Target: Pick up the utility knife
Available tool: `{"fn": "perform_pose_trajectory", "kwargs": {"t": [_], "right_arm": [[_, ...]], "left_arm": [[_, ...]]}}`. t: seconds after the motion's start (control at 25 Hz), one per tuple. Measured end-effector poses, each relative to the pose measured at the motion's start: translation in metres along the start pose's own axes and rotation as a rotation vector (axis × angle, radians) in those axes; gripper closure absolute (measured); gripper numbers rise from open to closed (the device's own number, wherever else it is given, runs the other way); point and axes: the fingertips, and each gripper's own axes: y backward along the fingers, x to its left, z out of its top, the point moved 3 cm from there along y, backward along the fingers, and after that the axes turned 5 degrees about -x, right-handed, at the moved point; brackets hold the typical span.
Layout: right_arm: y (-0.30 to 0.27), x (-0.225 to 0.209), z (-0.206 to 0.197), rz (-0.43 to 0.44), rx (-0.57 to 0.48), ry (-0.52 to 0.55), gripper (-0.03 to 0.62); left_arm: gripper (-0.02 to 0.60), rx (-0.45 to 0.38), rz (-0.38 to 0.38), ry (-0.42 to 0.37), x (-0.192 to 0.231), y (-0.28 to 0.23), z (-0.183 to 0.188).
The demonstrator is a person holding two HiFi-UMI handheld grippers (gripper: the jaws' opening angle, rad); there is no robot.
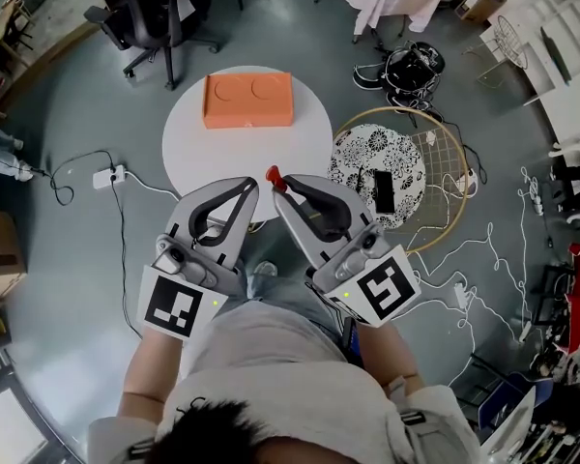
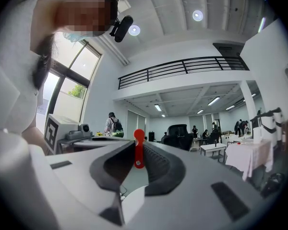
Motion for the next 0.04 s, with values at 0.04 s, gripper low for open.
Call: {"fn": "perform_pose_trajectory", "kwargs": {"t": [0.04], "right_arm": [[0.0046, 0.0001, 0.0014, 0.001, -0.002, 0.000, 0.536]], "left_arm": [[0.571, -0.001, -0.001, -0.003, -0.0049, -0.0007, 0.0013]]}}
